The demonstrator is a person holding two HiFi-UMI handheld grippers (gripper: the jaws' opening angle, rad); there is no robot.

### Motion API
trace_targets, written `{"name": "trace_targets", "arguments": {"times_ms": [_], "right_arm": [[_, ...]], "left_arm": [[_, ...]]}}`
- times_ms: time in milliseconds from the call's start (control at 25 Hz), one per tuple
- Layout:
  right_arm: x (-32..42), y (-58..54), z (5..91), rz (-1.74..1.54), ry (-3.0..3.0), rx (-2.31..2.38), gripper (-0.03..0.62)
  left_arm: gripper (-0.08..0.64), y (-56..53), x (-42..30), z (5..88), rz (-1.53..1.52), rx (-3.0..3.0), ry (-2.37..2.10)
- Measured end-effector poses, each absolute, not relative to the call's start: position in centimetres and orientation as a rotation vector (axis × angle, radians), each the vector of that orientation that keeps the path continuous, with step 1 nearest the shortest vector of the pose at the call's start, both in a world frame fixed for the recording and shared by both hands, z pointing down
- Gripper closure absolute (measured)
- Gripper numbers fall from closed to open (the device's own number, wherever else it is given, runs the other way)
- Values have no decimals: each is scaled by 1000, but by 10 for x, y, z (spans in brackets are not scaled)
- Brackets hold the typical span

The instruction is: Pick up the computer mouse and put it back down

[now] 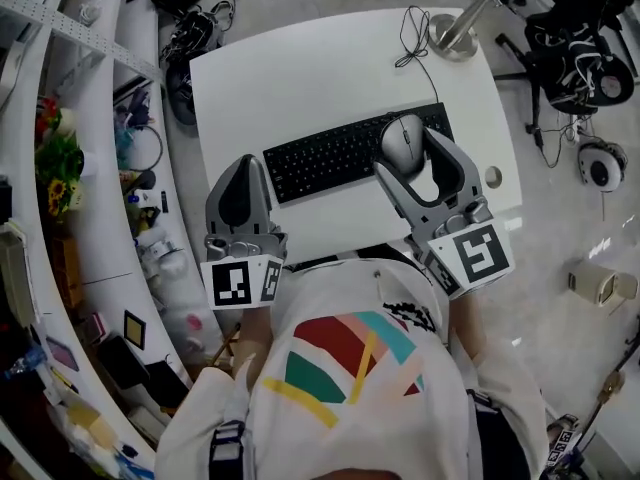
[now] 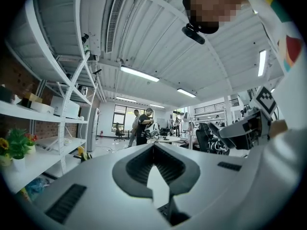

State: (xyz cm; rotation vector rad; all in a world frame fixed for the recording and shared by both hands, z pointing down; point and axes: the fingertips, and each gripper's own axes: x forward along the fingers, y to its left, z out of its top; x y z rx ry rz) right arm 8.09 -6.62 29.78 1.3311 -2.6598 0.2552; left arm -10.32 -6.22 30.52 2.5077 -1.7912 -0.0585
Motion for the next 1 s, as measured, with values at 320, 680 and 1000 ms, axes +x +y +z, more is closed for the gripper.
{"name": "trace_targets", "arguments": {"times_ms": [320,680,1000], "right_arm": [[109,-62,304,310,-2658,1384,291],[117,-76,307,353,-2675,1391,291],[111,-79,312,360,-2670,1343,291]], "left_arm": [[514,-58,-97,298,-55,2514,-1840],[515,-67,-84,299,-47,2509,-1805],[515,-69,-90,297,-82,2479,-1834]]}}
